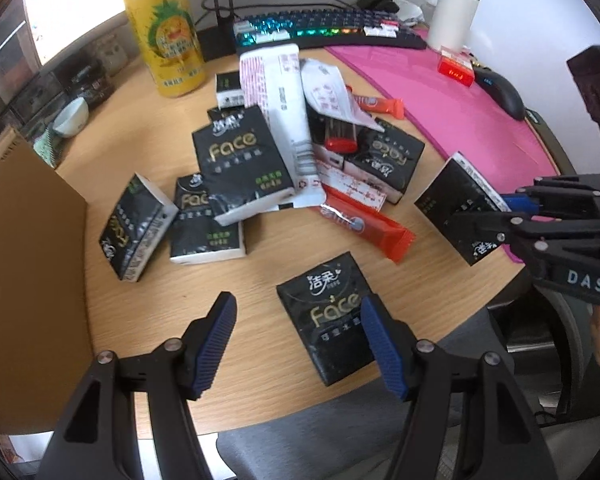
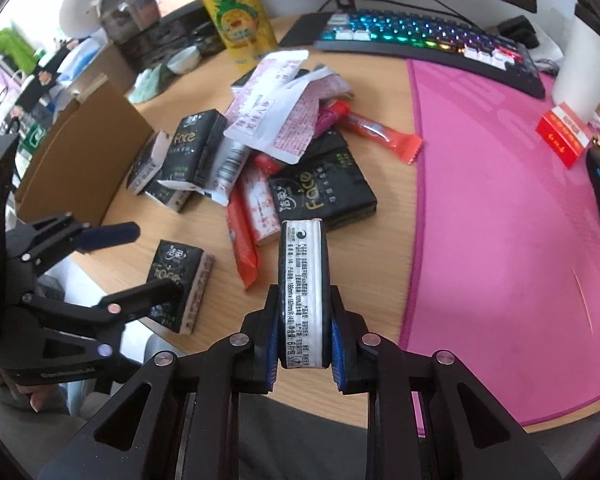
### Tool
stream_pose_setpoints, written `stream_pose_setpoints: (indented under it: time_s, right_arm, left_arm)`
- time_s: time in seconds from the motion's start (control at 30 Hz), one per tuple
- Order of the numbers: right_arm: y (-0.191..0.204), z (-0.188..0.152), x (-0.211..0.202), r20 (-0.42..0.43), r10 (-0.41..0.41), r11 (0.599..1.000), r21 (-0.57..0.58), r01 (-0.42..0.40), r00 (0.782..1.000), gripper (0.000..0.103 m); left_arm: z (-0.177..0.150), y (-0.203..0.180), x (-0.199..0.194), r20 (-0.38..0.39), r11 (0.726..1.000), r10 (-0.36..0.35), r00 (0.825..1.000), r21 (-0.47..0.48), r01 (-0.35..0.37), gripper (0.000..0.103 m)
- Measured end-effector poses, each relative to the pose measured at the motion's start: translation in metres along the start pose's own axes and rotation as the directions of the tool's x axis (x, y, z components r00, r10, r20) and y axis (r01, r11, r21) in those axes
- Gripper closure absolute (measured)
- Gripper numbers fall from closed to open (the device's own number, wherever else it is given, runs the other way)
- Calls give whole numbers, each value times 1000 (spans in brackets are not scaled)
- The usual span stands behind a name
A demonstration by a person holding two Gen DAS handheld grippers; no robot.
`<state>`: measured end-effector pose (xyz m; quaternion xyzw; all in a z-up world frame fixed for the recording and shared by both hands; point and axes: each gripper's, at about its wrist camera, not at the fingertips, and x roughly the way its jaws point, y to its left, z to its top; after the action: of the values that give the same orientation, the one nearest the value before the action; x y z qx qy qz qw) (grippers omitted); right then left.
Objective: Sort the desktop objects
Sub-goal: 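Grasp a black tissue pack with the left tool while the right tool holds its pack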
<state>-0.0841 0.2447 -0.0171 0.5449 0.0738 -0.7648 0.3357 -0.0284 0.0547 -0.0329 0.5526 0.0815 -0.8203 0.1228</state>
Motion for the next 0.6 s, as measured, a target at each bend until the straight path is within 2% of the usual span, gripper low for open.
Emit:
stream_pose_setpoints:
  time_s: [0.23,0.33,0.4,0.43,0.47,0.53,0.6]
  right_arm:
    - [5,-2,10,-29,15,1000,-14,-15,999,81]
    - [5,-1,11,-30,17,1000,-12,-18,999,81]
    - [4,-2,10,-31,17,1000,-10,-18,999,81]
    - [4,-2,10,-33,13,1000,-14,-13,999,81]
    - [5,-2,10,-35,9,1000,-19,-9,999,81]
    - [7,-1,11,-41,0,1000,-28,-1,999,81]
    - [9,0,11,-44,-6,999,-37,4,999,80]
  left_arm:
    - [6,-9,5,2,1000,6,1000,15,-7,33]
    - [9,-16,11,-11,999,-23,1000,28,23,33]
    - [10,-20,18,-36,999,-8,999,42,10,41]
    - [10,-21,20,-39,999,0,999,47,2,64]
    - [10,-21,20,-42,999,-10,999,45,12,81]
    - [12,-18,20,-52,999,-24,998,39,26,82]
    - [12,-15,18,-45,999,17,999,40,-15,82]
